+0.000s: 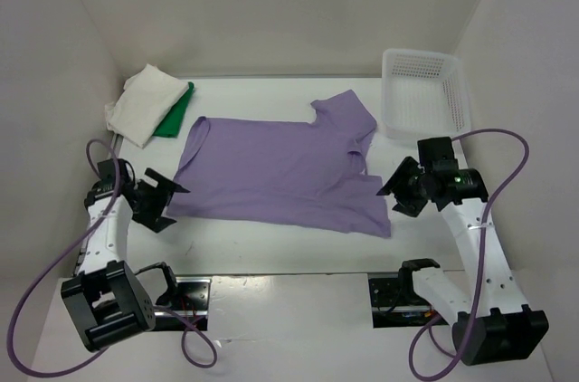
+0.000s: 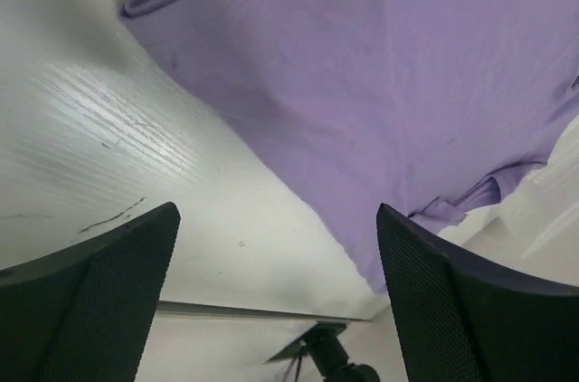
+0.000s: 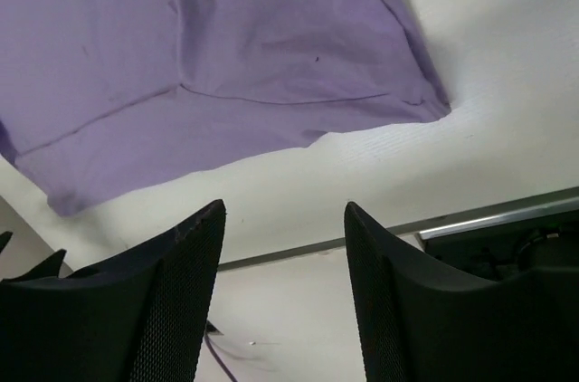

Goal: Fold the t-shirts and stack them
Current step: Fold the flattened tshirt in 1/3 of the way

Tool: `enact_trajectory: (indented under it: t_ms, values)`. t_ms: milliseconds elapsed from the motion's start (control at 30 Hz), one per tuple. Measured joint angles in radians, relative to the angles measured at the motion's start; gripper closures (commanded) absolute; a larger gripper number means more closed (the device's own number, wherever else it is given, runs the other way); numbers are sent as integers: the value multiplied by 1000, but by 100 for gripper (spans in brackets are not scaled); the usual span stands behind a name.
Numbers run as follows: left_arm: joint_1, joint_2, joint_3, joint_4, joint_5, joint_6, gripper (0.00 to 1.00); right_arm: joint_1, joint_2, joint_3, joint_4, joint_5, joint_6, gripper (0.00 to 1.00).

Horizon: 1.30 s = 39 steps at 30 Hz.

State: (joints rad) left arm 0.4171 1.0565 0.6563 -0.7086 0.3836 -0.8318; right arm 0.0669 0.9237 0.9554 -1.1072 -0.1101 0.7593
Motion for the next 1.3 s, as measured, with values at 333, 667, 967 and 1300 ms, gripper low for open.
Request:
enact_trajectory:
  t_ms: [333,667,967,1300]
  values:
    - [-112,14,182,185,-89,33,28,25,103,-21,142,11,-13,98]
    - [-327,432,307,412,-132,13,37,93,641,110,517,36,-38,78]
    - [-357,766,496,551,-140,3,37,145,838,390,564,252,-137,33]
    - [-375,892,559,613,-138,-5,38,253,1078,527,482,438,-238,47]
